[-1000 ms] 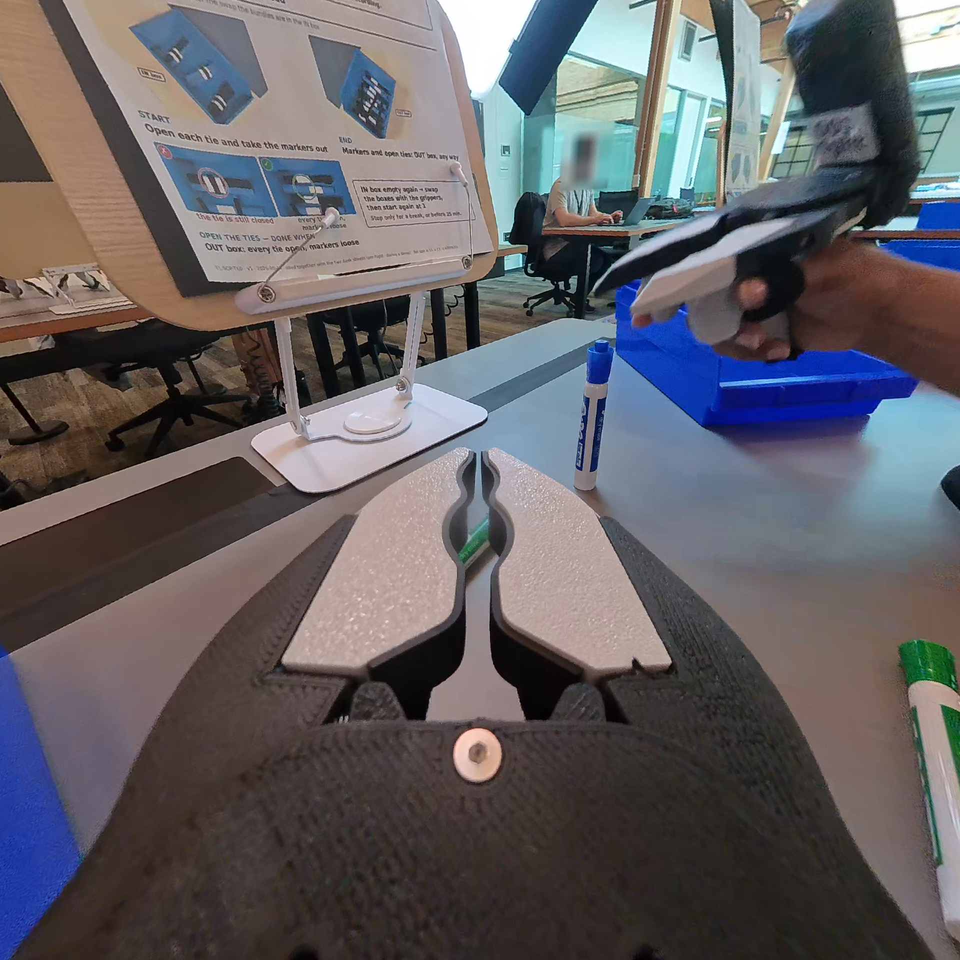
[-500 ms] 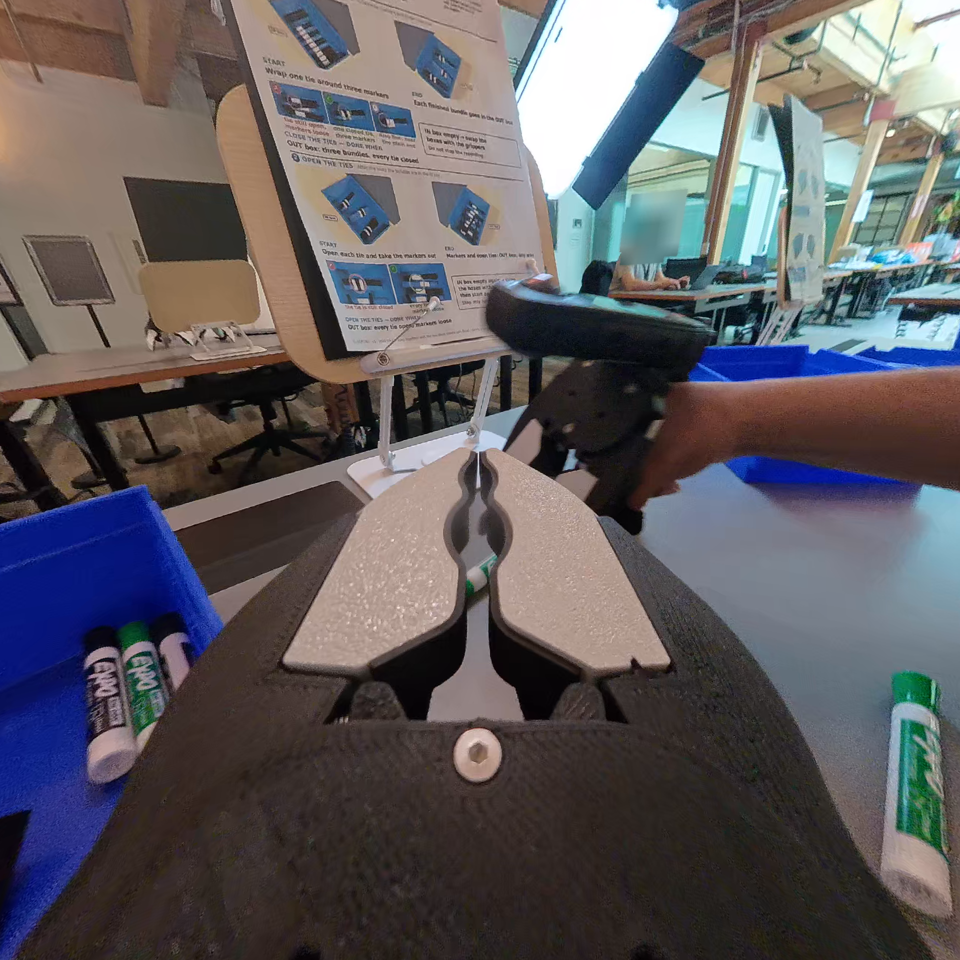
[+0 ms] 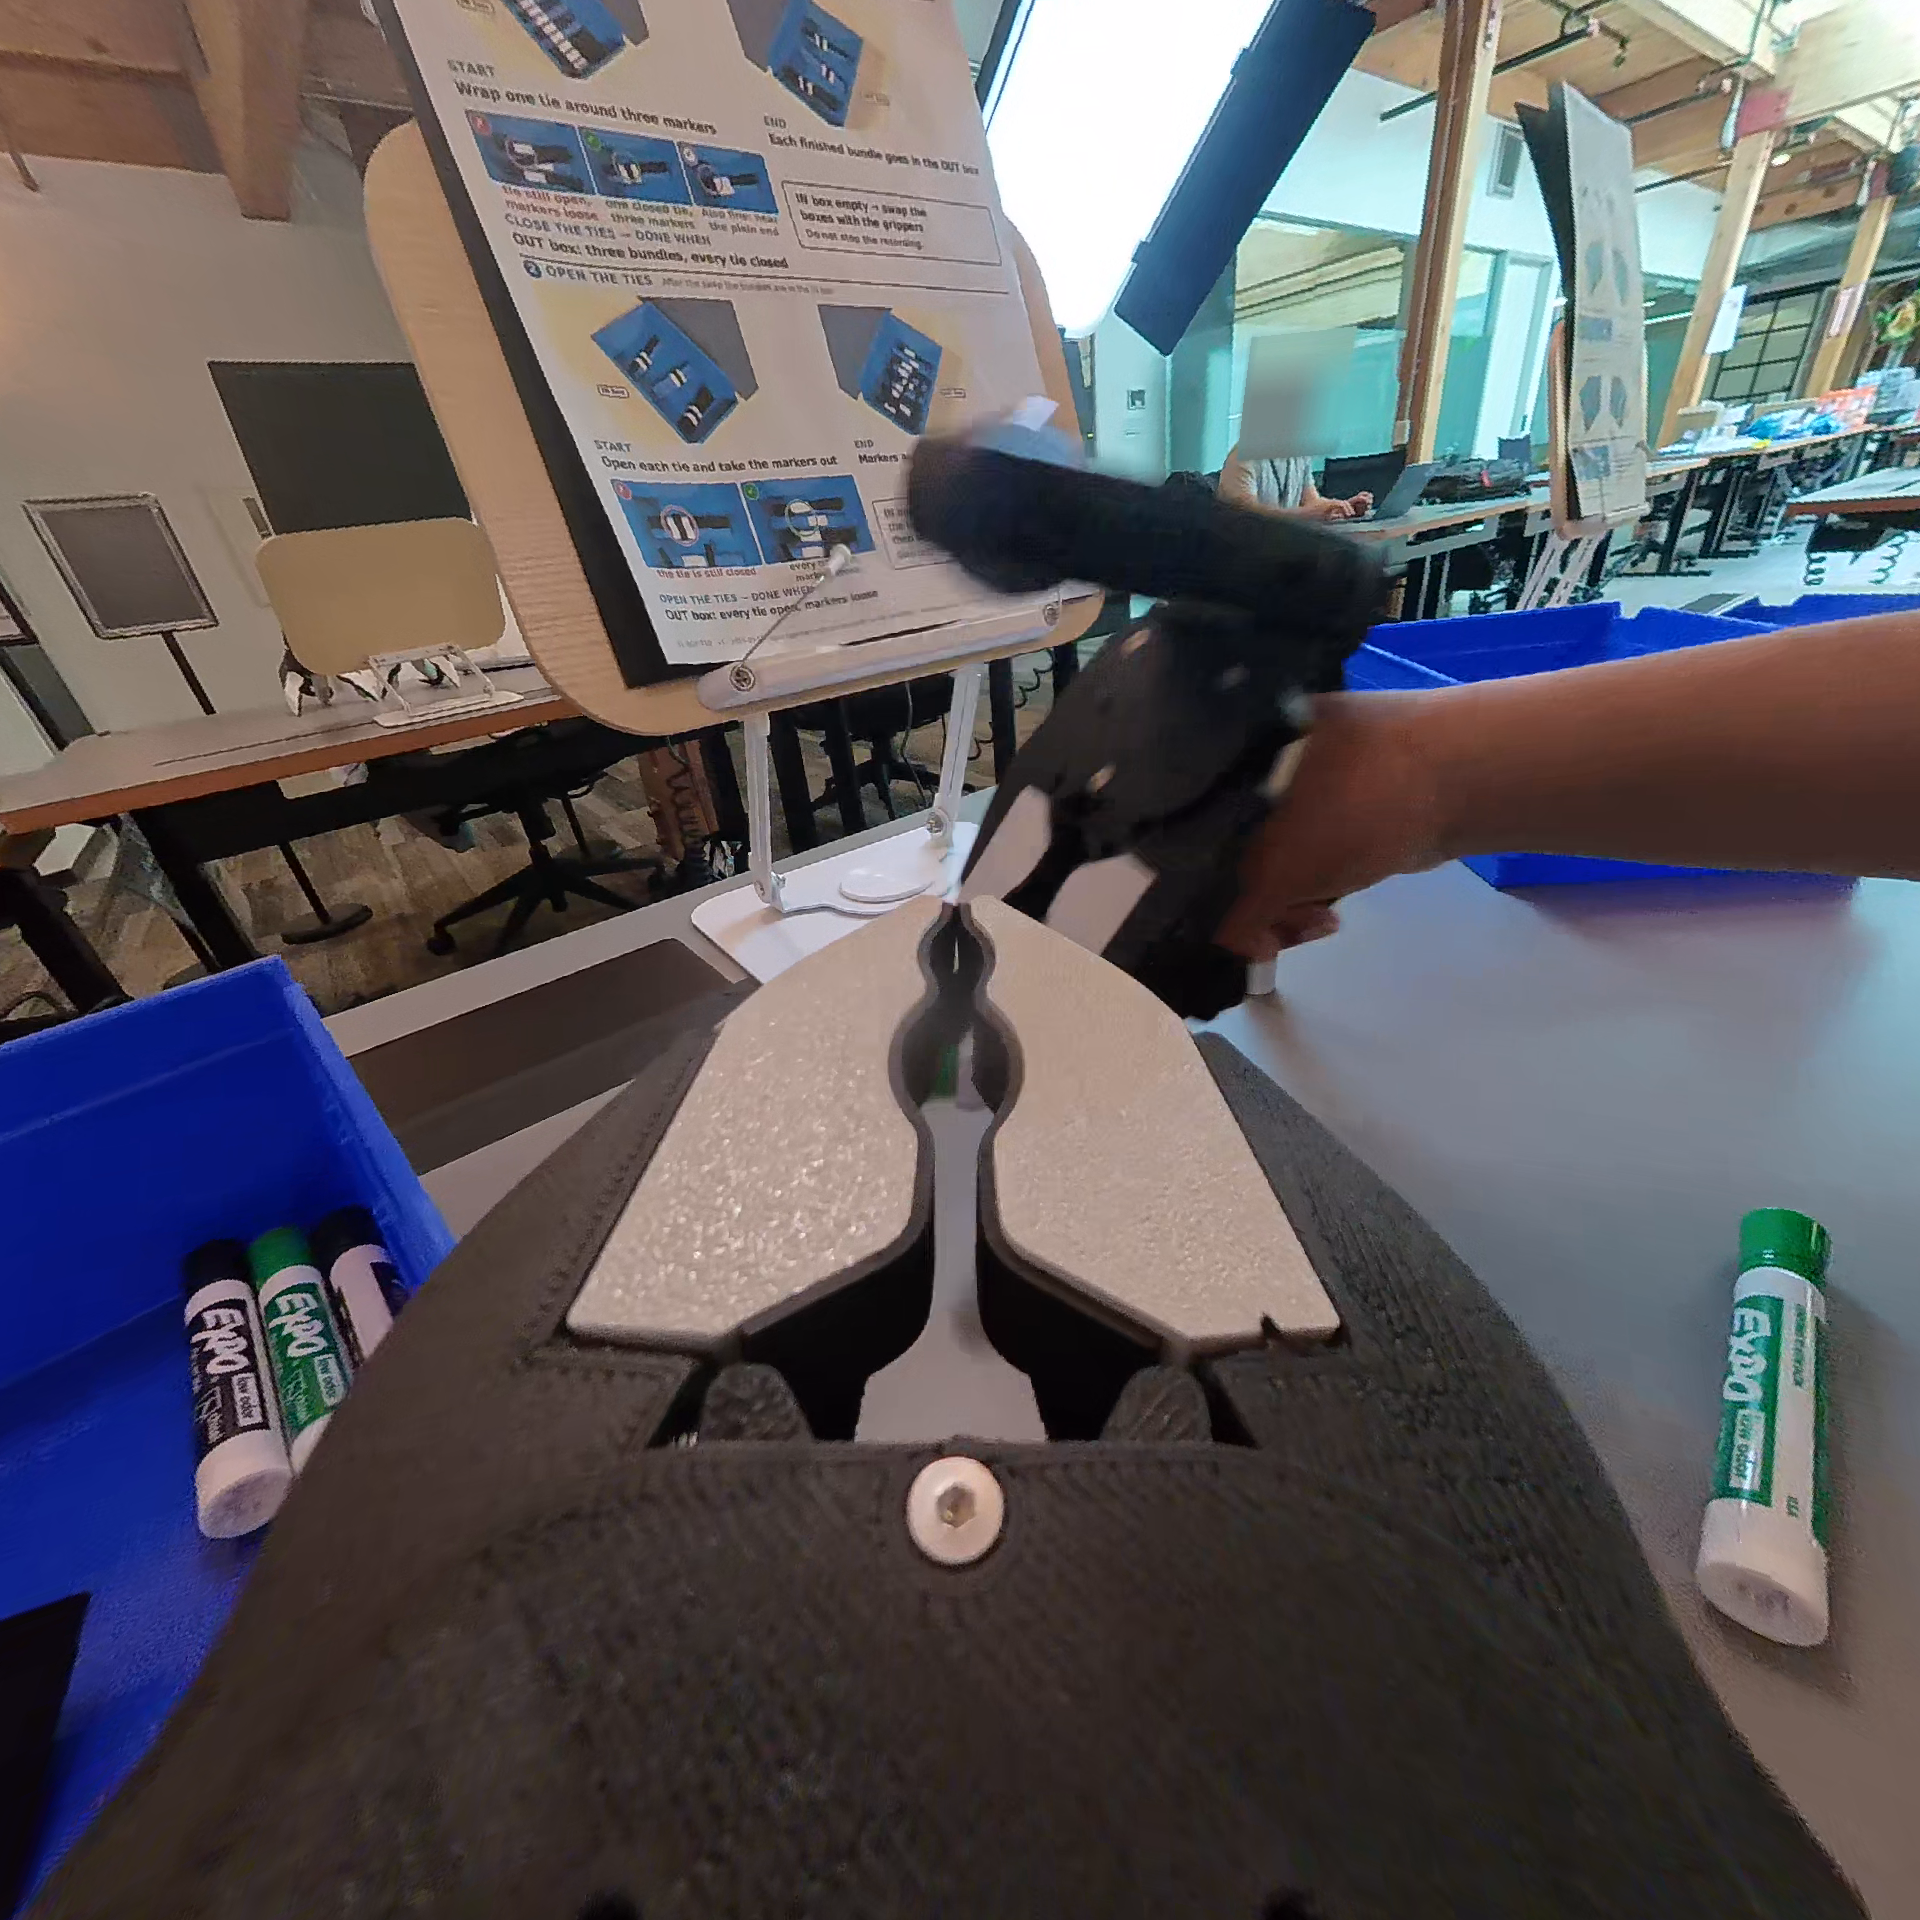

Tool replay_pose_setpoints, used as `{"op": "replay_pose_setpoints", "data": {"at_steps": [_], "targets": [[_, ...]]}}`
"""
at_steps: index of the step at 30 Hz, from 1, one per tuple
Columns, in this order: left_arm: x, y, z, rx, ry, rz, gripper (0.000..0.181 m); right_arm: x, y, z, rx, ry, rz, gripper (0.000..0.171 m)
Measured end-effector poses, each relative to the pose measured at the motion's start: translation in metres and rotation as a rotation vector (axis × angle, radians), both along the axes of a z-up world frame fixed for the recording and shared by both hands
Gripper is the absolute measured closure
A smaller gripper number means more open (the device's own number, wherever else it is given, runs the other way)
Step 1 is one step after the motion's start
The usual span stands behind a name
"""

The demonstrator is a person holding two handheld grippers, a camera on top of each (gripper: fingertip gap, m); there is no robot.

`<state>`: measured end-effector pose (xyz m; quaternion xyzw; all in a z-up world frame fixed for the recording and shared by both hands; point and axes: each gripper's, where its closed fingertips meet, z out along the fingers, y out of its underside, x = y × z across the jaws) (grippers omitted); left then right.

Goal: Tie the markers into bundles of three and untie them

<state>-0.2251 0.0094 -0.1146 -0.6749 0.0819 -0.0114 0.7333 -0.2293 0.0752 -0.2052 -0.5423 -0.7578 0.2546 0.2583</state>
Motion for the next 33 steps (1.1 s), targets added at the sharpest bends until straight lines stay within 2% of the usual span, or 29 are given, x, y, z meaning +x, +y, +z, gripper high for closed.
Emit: {"op": "replay_pose_setpoints", "data": {"at_steps": [3,5,8,14,23,33], "targets": [[0.009,0.001,-0.001,-0.004,0.0,-0.024,0.181,0.04,-0.011,0.044,-0.061,0.23,-0.051,0.154],[0.017,0.002,-0.003,-0.013,0.012,-0.042,0.181,0.073,-0.008,0.058,-0.123,0.318,-0.104,0.154],[0.026,0.003,-0.007,-0.032,0.034,-0.063,0.181,0.117,0.01,0.067,-0.119,0.421,-0.176,0.154],[0.034,0.005,-0.014,-0.062,0.058,-0.08,0.181,0.168,0.045,0.061,-0.157,0.46,-0.321,0.155],[0.037,0.012,-0.034,-0.134,0.057,-0.118,0.181,0.182,0.075,0.044,-0.091,0.379,-0.383,0.154],[0.049,0.008,-0.031,-0.14,0.082,-0.159,0.18,0.177,0.085,0.034,-0.158,0.393,-0.398,0.154]]}}
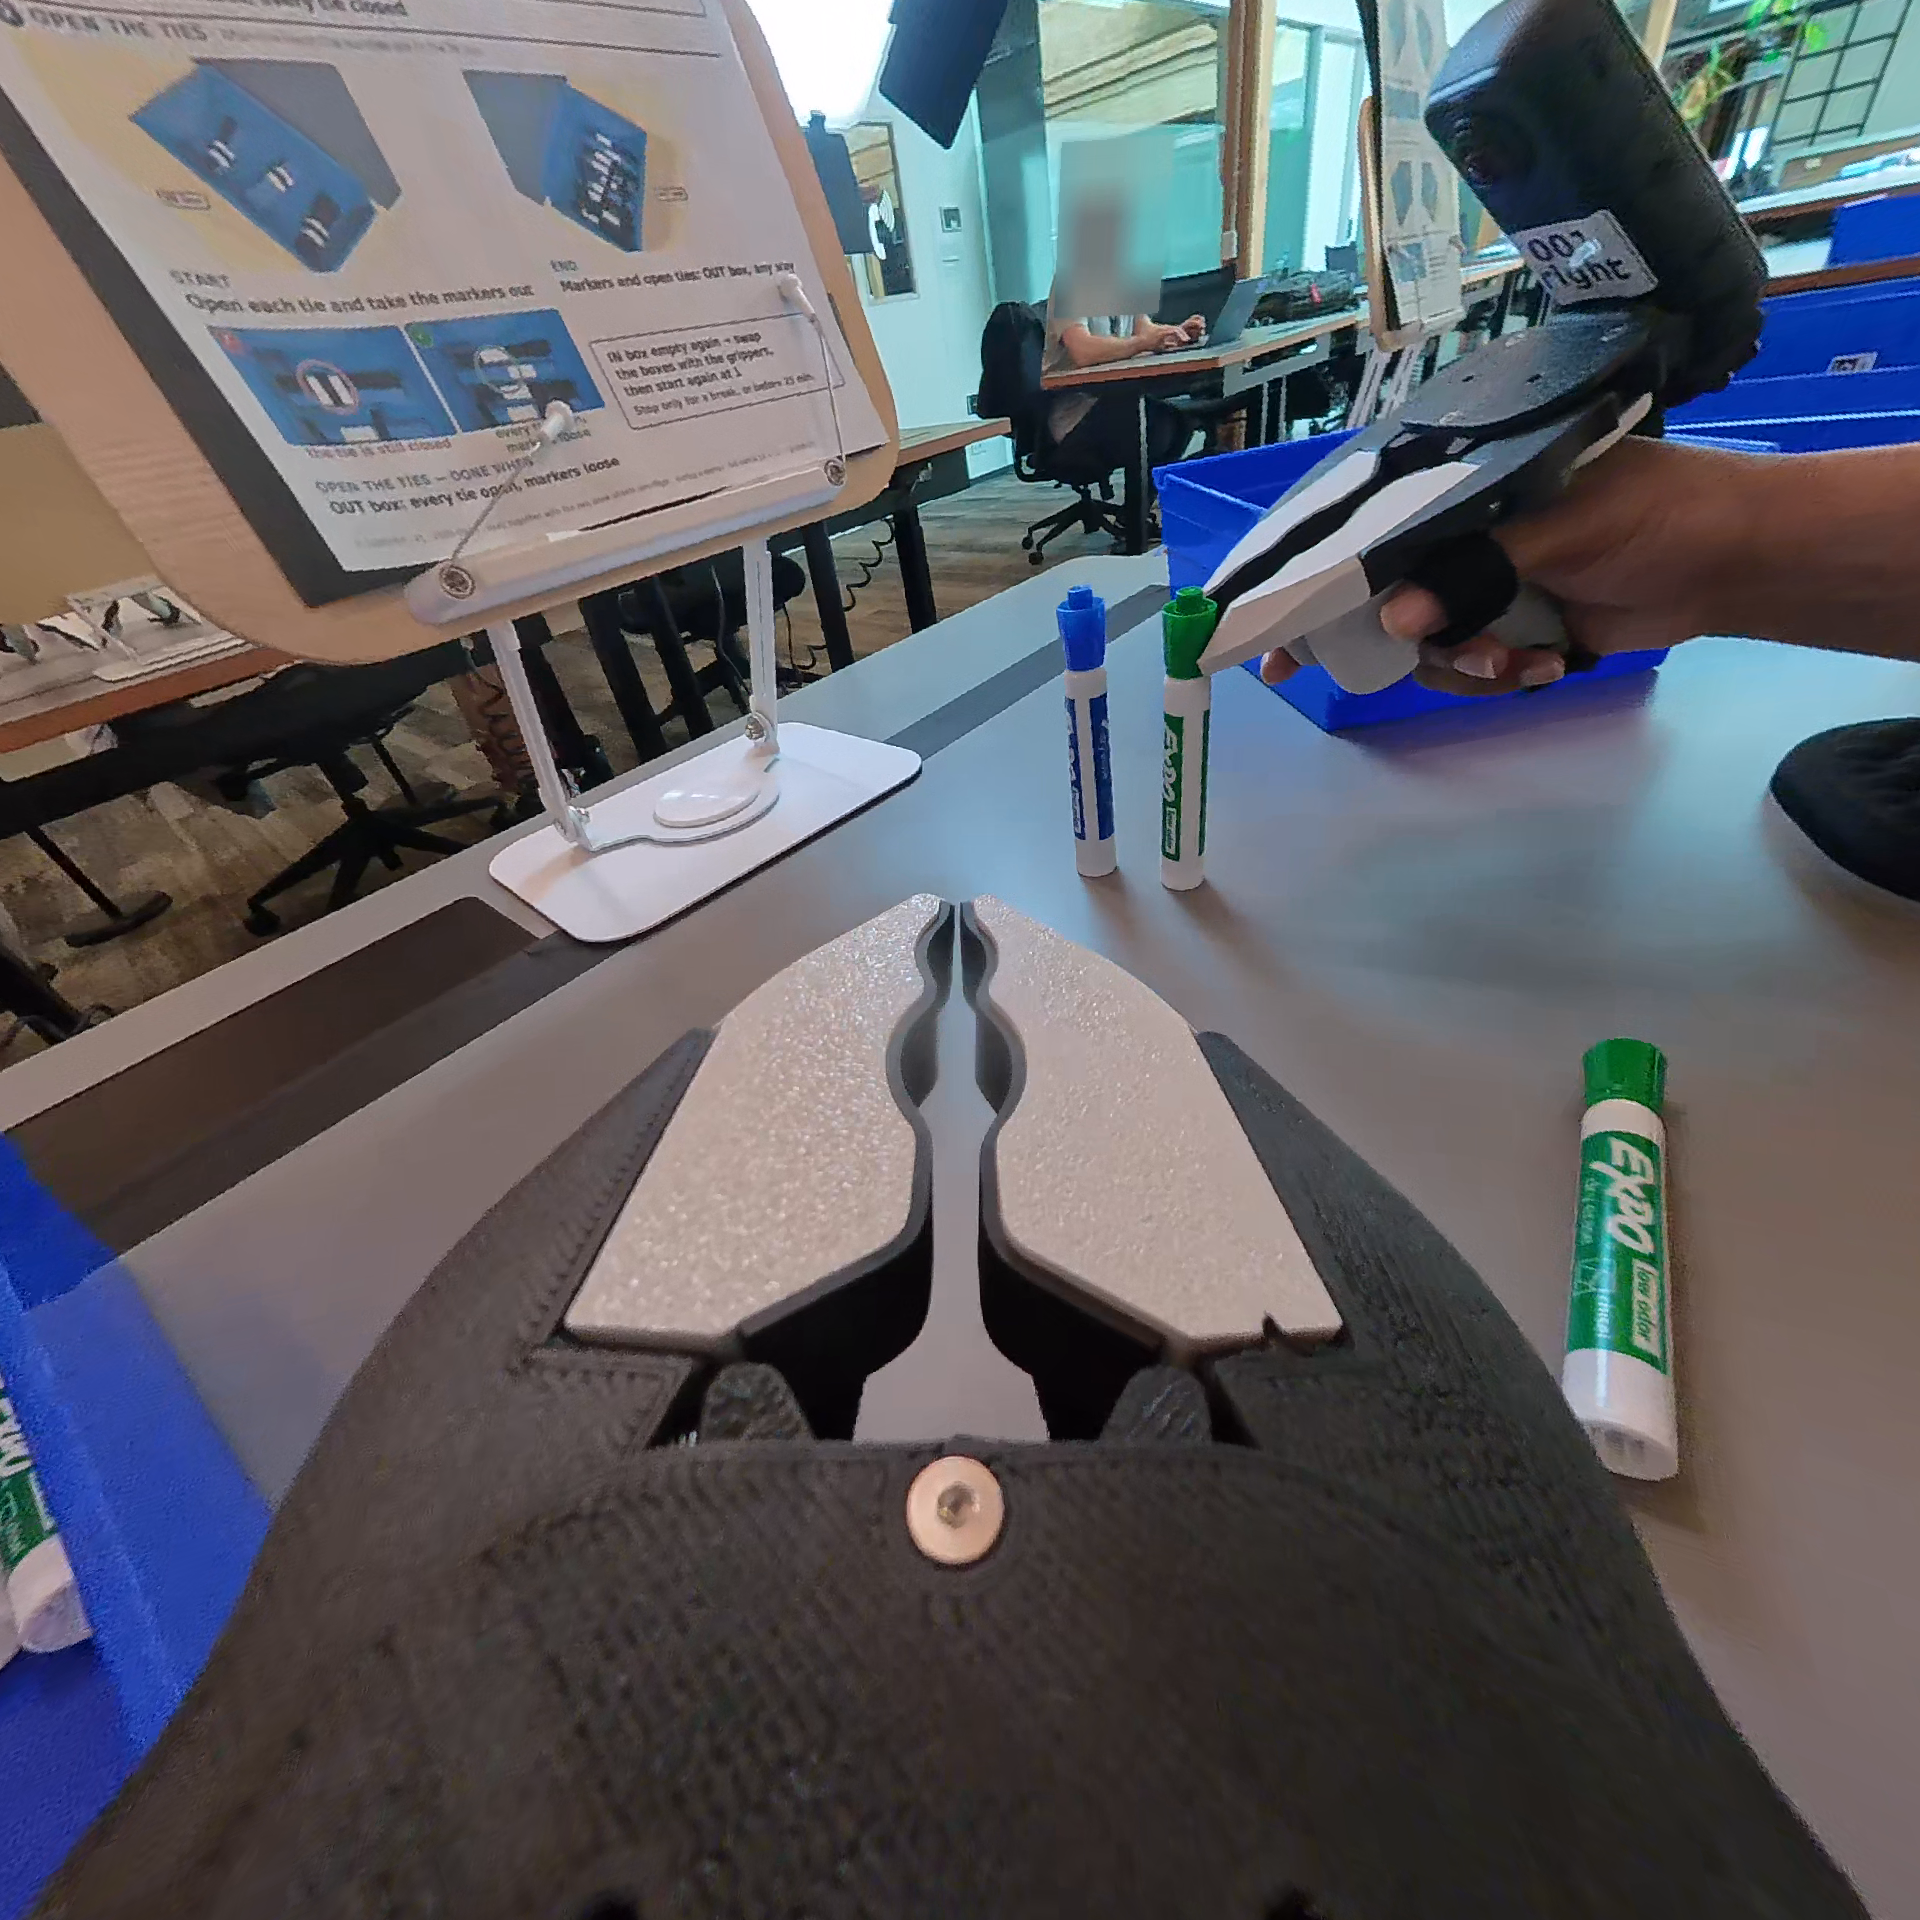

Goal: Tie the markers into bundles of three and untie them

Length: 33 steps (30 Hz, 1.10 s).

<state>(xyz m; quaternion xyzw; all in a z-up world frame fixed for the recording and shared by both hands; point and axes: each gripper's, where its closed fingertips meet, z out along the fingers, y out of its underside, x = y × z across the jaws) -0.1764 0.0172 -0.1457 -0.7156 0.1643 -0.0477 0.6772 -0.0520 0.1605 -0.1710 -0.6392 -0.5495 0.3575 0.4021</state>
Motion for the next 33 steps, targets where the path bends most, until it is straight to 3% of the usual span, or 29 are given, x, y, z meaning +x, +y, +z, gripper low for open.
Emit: {"op": "replay_pose_setpoints", "data": {"at_steps": [8,12,14,16,20,22,25,27,29,33], "targets": [[0.0,0.003,-0.008,-0.026,0.006,-0.009,0.178,0.004,0.002,0.004,0.009,0.008,0.012,0.147],[-0.001,0.004,-0.01,-0.03,0.002,-0.007,0.178,0.015,0.006,0.028,0.098,0.022,-0.041,0.13],[-0.002,0.004,-0.009,-0.03,0.002,-0.006,0.178,0.024,-0.008,0.048,0.204,0.025,-0.015,0.129],[-0.002,0.004,-0.009,-0.028,0.001,-0.006,0.178,0.031,-0.043,0.052,0.268,-0.01,0.112,0.129],[-0.001,0.004,-0.009,-0.027,-0.005,-0.017,0.178,0.044,-0.121,-0.008,0.166,-0.159,0.439,0.128],[0.002,0.004,-0.01,-0.033,-0.003,-0.025,0.178,0.048,-0.141,-0.049,0.142,-0.249,0.525,0.125],[0.004,0.004,-0.011,-0.035,0.006,-0.03,0.178,0.045,-0.158,-0.085,0.11,-0.321,0.591,0.125],[0.004,0.003,-0.01,-0.033,0.007,-0.03,0.178,0.042,-0.168,-0.095,0.129,-0.358,0.641,0.131],[0.004,0.003,-0.01,-0.033,0.006,-0.028,0.178,0.037,-0.171,-0.095,0.162,-0.374,0.651,0.151],[0.007,0.002,-0.009,-0.034,0.012,-0.043,0.178,0.04,-0.172,-0.087,0.177,-0.377,0.688,0.152]]}}
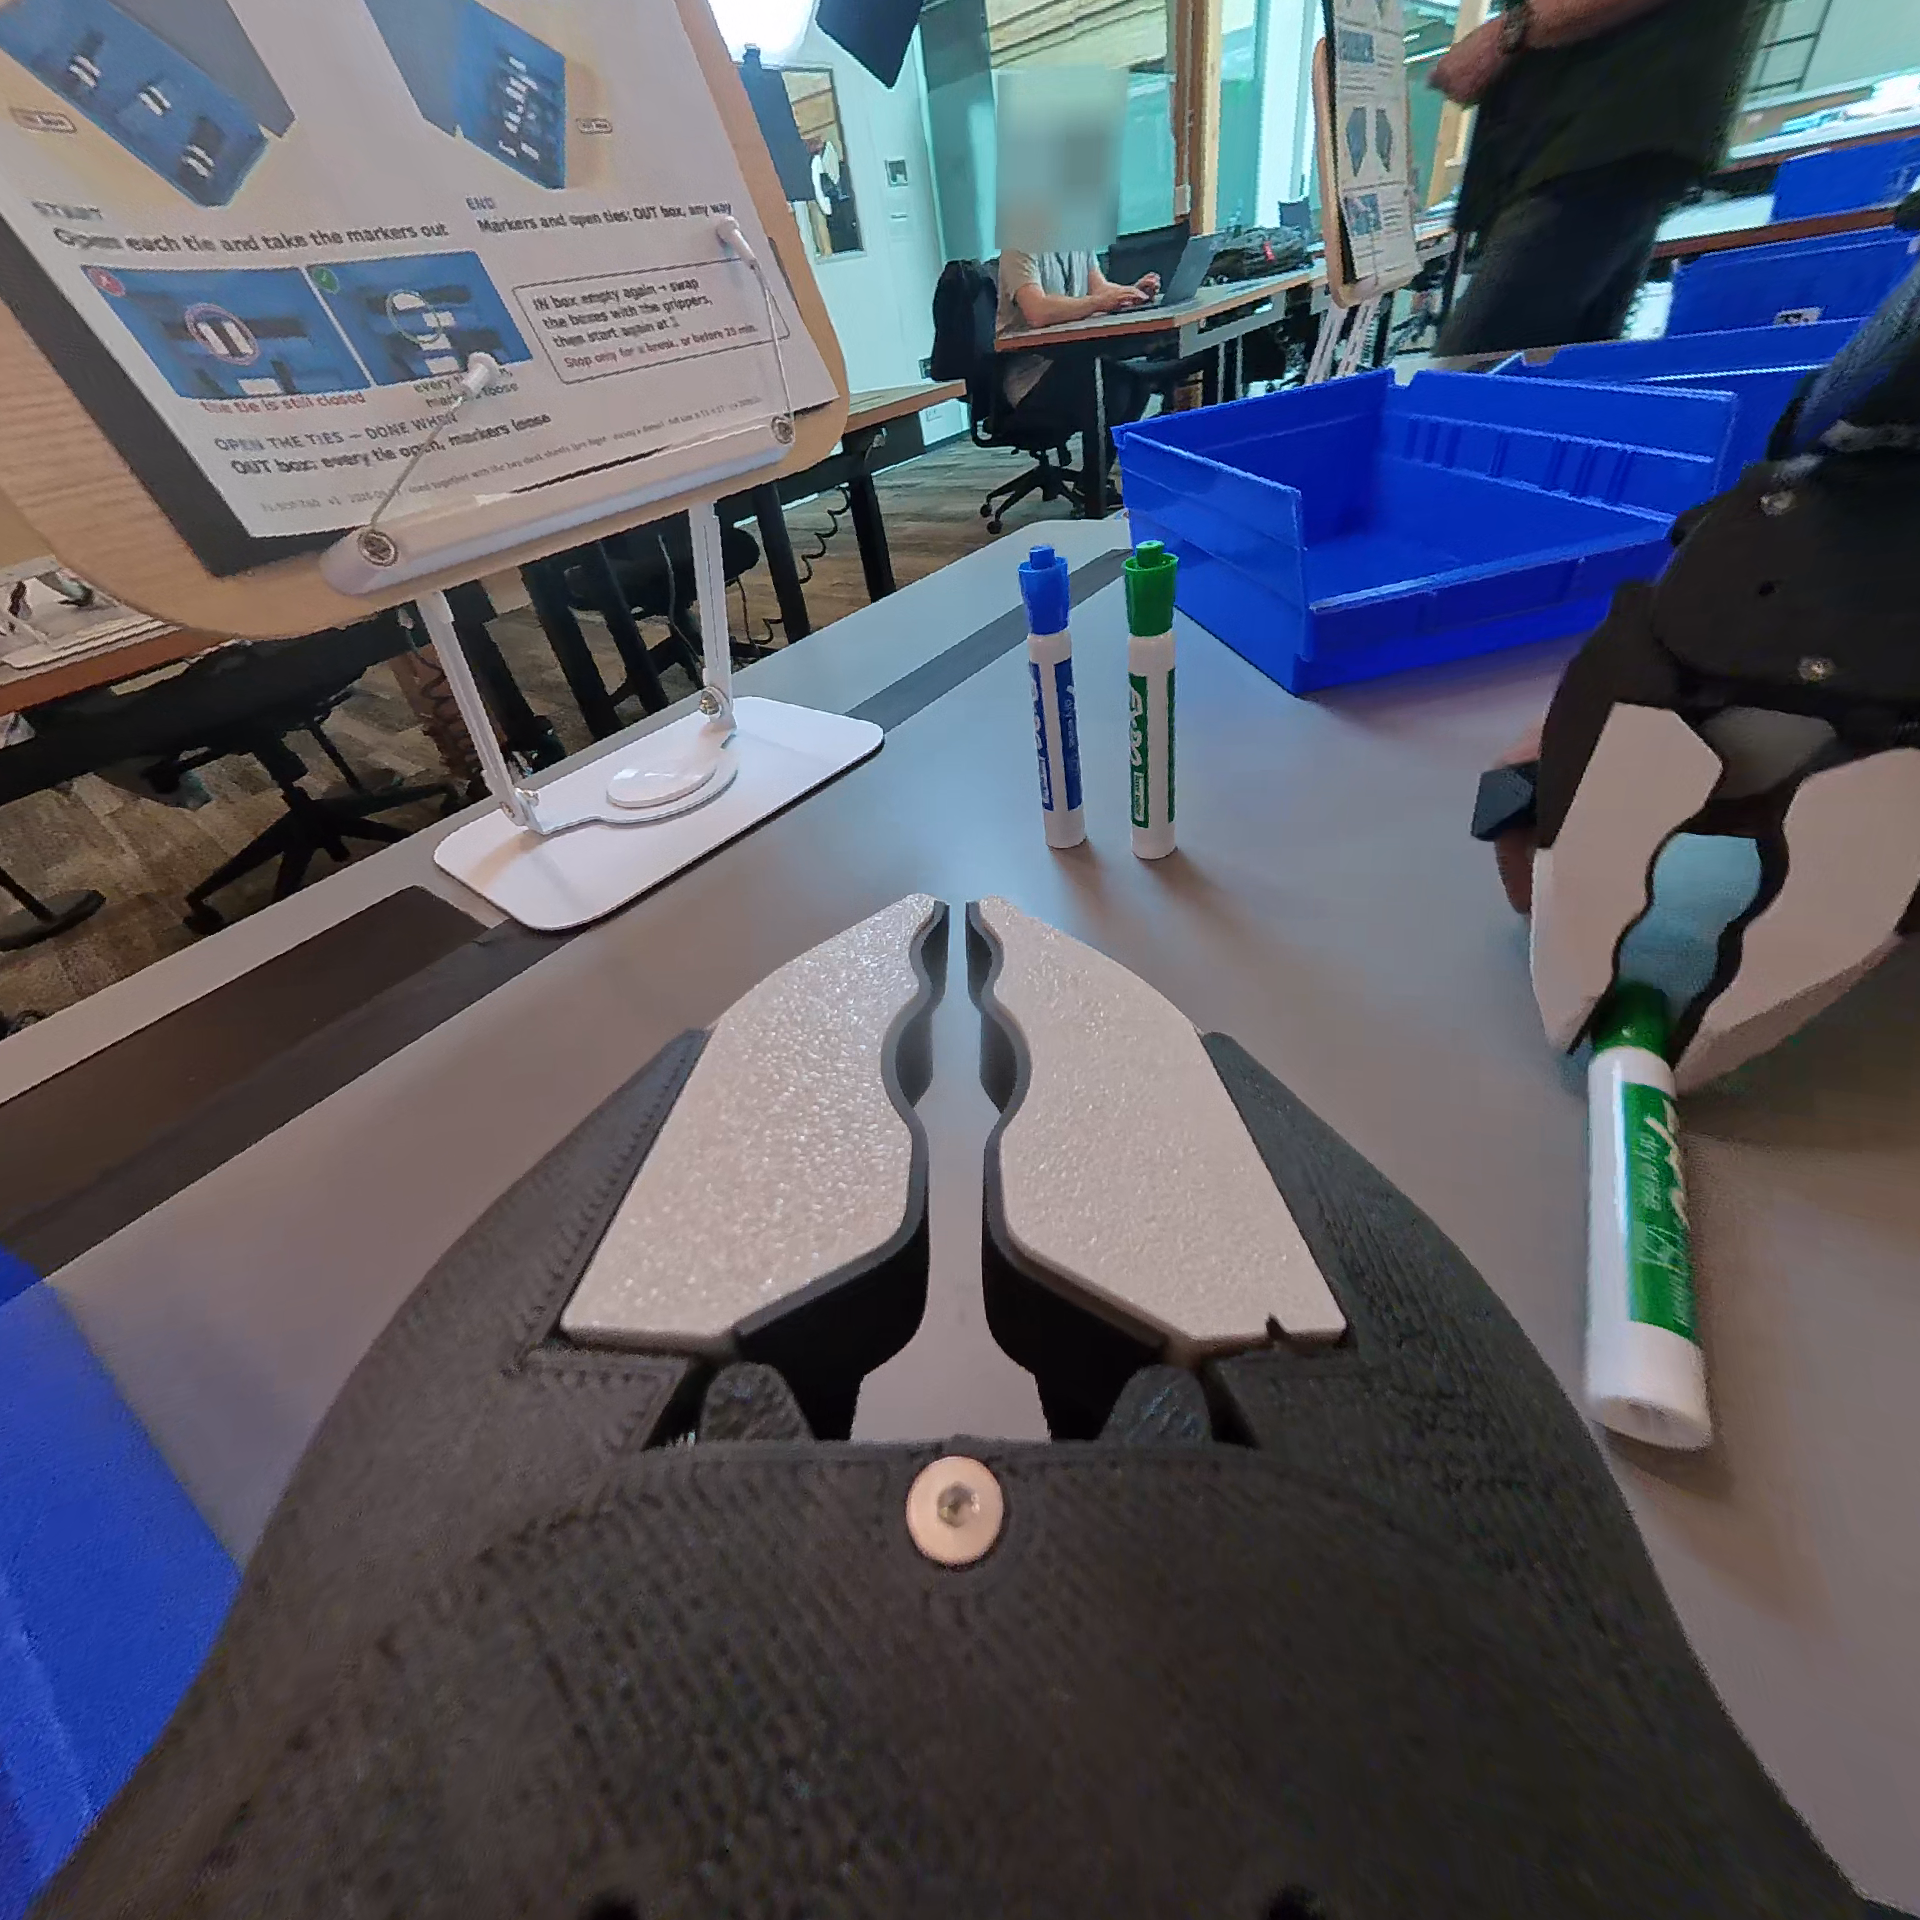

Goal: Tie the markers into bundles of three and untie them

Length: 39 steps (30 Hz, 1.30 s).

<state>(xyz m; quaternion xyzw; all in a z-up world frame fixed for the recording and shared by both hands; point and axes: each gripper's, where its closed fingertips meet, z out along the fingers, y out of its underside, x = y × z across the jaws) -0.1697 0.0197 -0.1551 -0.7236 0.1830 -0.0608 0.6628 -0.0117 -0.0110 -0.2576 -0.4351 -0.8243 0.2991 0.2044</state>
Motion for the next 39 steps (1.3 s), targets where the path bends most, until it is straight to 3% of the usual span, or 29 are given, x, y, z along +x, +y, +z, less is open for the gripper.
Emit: {"op": "replay_pose_setpoints", "data": {"at_steps": [9,10,13,16,18,21,24,26,28,32,36,39], "targets": [[0.068,-0.017,-0.015,-0.131,0.005,-0.327,0.167,0.007,0.023,0.064,0.081,0.064,-0.005,0.155],[0.077,-0.019,-0.019,-0.147,0.023,-0.353,0.165,0.004,0.022,0.074,0.076,0.092,-0.003,0.171],[0.1,-0.023,-0.023,-0.171,0.053,-0.411,0.162,-0.002,0.018,0.093,0.068,0.121,0.009,0.171],[0.12,-0.022,-0.033,-0.223,0.076,-0.461,0.158,-0.003,0.031,0.09,0.163,0.108,-0.025,0.17],[0.125,-0.022,-0.041,-0.243,0.132,-0.464,0.157,0.011,0.038,0.084,0.128,0.073,-0.041,0.157],[0.126,-0.023,-0.048,-0.251,0.16,-0.462,0.158,0.041,0.067,0.052,0.187,-0.016,-0.108,0.141],[0.123,-0.02,-0.049,-0.259,0.15,-0.453,0.159,0.058,0.085,0.014,0.085,-0.092,-0.174,0.134],[0.121,-0.019,-0.05,-0.265,0.144,-0.444,0.159,0.058,0.087,-0.004,0.053,-0.104,-0.183,0.136],[0.121,-0.019,-0.053,-0.273,0.143,-0.439,0.159,0.052,0.084,-0.009,0.045,-0.077,-0.164,0.152],[0.124,-0.019,-0.058,-0.31,0.146,-0.443,0.153,0.044,0.073,0.012,0.045,-0.035,-0.099,0.152],[0.139,-0.016,-0.06,-0.356,0.151,-0.474,0.14,0.029,0.053,0.058,0.102,0.025,-0.016,0.152],[0.15,-0.01,-0.067,-0.363,0.227,-0.48,0.14,0.014,0.034,0.087,0.09,0.096,0.038,0.152]]}}
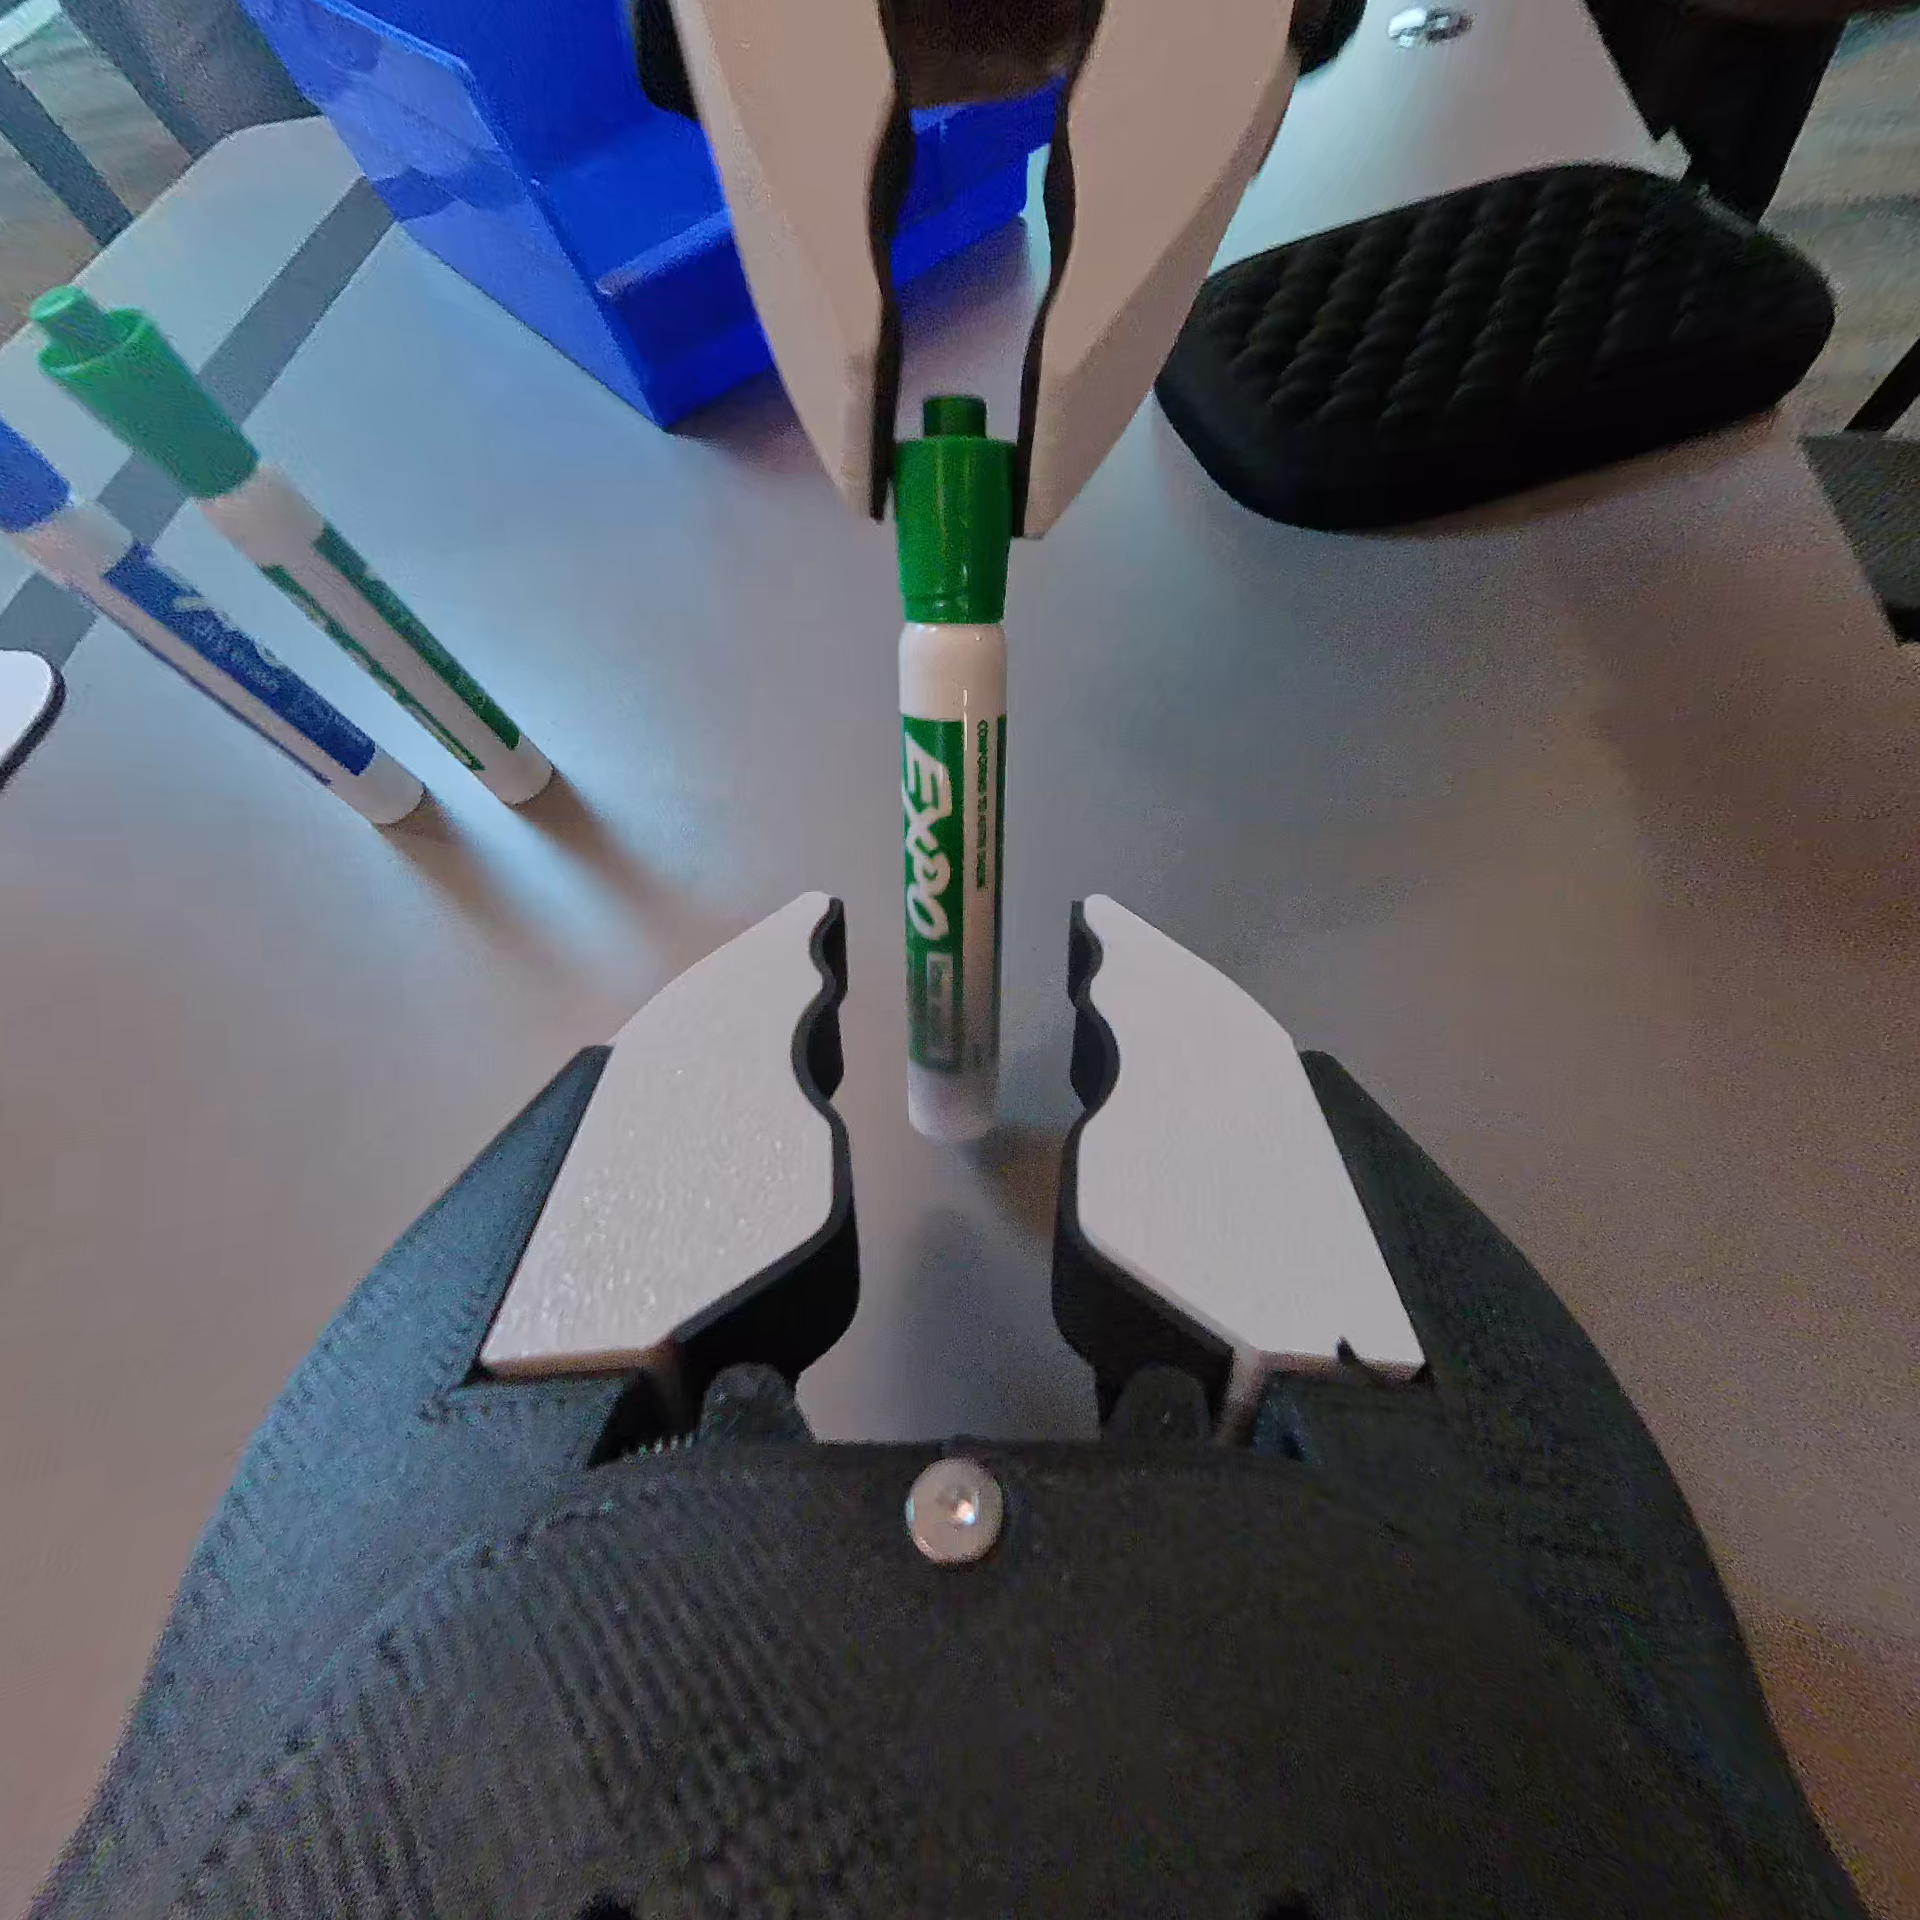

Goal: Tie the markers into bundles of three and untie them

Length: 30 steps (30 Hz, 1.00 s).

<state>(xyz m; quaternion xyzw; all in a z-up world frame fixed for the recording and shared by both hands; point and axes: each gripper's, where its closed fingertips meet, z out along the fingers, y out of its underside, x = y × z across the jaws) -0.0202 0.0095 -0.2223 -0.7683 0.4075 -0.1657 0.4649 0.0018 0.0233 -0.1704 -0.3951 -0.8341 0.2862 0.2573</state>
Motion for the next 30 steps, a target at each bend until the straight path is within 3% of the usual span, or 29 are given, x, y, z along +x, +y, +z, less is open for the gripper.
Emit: {"op": "replay_pose_setpoints", "data": {"at_steps": [3,9,12,15,17,21,25,30], "targets": [[0.003,0.006,0.003,0.074,0.047,0.012,0.161,-0.013,-0.013,0.019,-0.076,0.086,0.024,0.152],[0.006,0.007,0.025,0.108,-0.122,0.033,0.162,-0.031,-0.022,0.049,-0.315,0.351,-0.049,0.151],[0.005,0.008,0.034,0.13,-0.17,0.04,0.162,-0.036,-0.022,0.044,-0.353,0.398,-0.096,0.137],[0.009,0.01,0.035,0.14,-0.165,0.037,0.162,-0.04,-0.027,0.045,-0.379,0.441,-0.103,0.151],[0.009,0.013,0.036,0.157,-0.163,0.054,0.162,-0.041,-0.026,0.045,-0.369,0.442,-0.105,0.151],[-0.013,0.024,0.043,0.176,-0.223,0.167,0.145,-0.046,0.004,0.052,-0.381,0.412,-0.174,0.151],[-0.043,0.032,0.061,0.271,-0.275,0.294,0.145,-0.061,0.057,0.03,-0.308,0.361,-0.322,0.151],[-0.072,0.033,0.072,0.375,-0.264,0.41,0.148,-0.077,0.073,0.009,-0.342,0.377,-0.391,0.151]]}}
